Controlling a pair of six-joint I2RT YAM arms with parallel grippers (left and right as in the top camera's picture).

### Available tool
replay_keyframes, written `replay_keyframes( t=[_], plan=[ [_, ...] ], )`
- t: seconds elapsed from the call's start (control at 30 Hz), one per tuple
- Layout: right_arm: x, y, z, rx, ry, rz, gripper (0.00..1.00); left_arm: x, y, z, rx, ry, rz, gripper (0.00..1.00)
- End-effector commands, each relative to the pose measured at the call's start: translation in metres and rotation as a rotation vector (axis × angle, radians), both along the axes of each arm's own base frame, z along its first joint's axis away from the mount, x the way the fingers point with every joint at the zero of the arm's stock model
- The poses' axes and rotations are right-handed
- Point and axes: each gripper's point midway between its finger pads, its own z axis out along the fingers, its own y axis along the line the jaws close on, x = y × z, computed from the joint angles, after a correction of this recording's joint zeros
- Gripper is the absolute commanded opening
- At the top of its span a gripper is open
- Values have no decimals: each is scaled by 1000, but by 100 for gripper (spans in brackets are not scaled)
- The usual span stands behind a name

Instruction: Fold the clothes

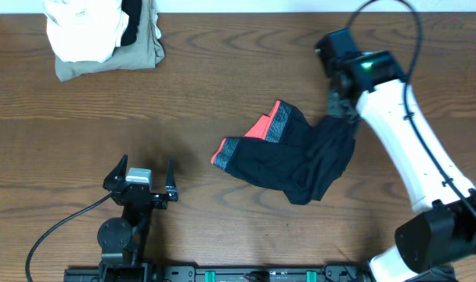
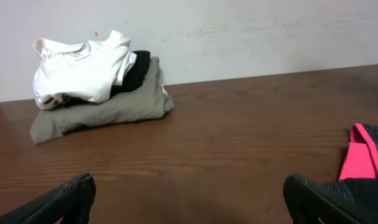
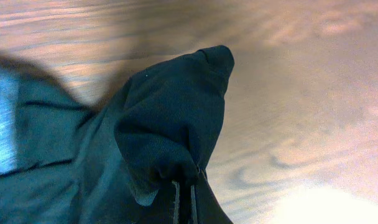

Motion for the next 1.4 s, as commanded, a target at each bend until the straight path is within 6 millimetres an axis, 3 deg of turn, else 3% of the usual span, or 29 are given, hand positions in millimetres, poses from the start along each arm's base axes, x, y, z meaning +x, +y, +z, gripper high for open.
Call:
replay_keyframes(
  t=[0.0, 0.17, 0.3, 0.43, 0.47, 0.5, 0.53, 0.7, 0.8, 1.1, 1.37],
  plan=[
    [-5, -45, 7, -87, -17, -134, 1, -1, -1, -15, 12, 43, -7, 98],
    [-24, -111, 14, -167, -13, -365, 1, -1, -1, -15, 12, 43, -7, 98],
    [-32, -131, 7, -103, 27, -417, 2, -1, -1, -15, 12, 43, -7, 98],
    [-45, -142, 2, -74, 78, -452, 10, -1, -1, -15, 12, 43, -7, 98],
    [-48, -145, 2, -75, 88, -460, 17, -1, -1, -15, 12, 43, -7, 98],
    [-52, -147, 1, -76, 100, -468, 61, -1, -1, -15, 12, 43, -7, 98],
    [-53, -148, 1, -77, 104, -470, 99, -1, -1, -15, 12, 43, -7, 98],
    [-59, -155, 1, -80, 118, -496, 99, -1, -1, -15, 12, 43, -7, 98],
    [-59, -150, -2, -41, 119, -504, 99, -1, -1, -15, 12, 43, -7, 98],
    [-34, -79, -20, 311, 143, -293, 99, -1, -1, -15, 12, 43, -7, 98],
    [-27, -62, -22, 339, 134, -253, 99, -1, -1, -15, 12, 43, -7, 98]
  ],
)
